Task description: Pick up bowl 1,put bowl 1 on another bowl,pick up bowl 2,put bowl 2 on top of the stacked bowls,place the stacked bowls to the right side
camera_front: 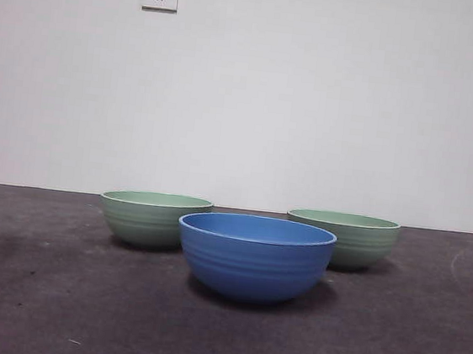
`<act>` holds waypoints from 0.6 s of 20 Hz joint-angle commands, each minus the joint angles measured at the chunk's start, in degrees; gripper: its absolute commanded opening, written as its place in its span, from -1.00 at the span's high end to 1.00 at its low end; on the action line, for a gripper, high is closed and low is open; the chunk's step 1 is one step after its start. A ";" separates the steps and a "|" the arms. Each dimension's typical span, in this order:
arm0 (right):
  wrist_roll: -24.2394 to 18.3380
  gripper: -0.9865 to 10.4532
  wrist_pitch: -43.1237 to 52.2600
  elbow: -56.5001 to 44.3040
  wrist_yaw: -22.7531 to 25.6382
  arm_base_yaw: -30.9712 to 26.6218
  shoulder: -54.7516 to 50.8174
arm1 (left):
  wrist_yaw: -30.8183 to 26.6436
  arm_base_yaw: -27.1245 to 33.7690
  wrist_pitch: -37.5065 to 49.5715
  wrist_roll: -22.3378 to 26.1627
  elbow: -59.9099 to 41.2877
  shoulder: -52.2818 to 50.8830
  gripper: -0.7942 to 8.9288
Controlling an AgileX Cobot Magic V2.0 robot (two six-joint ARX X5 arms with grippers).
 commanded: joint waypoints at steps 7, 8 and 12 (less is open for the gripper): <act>1.53 -0.27 0.44 0.13 0.20 0.15 1.11 | -0.09 -0.17 0.50 -0.39 0.13 0.52 -0.45; 1.53 -0.27 0.44 0.13 0.22 0.15 1.25 | -0.09 -0.17 0.52 -0.39 0.13 0.52 -0.45; 2.03 -0.27 1.62 0.13 0.42 0.15 2.12 | -0.07 -0.17 0.52 -0.39 0.13 0.74 -0.45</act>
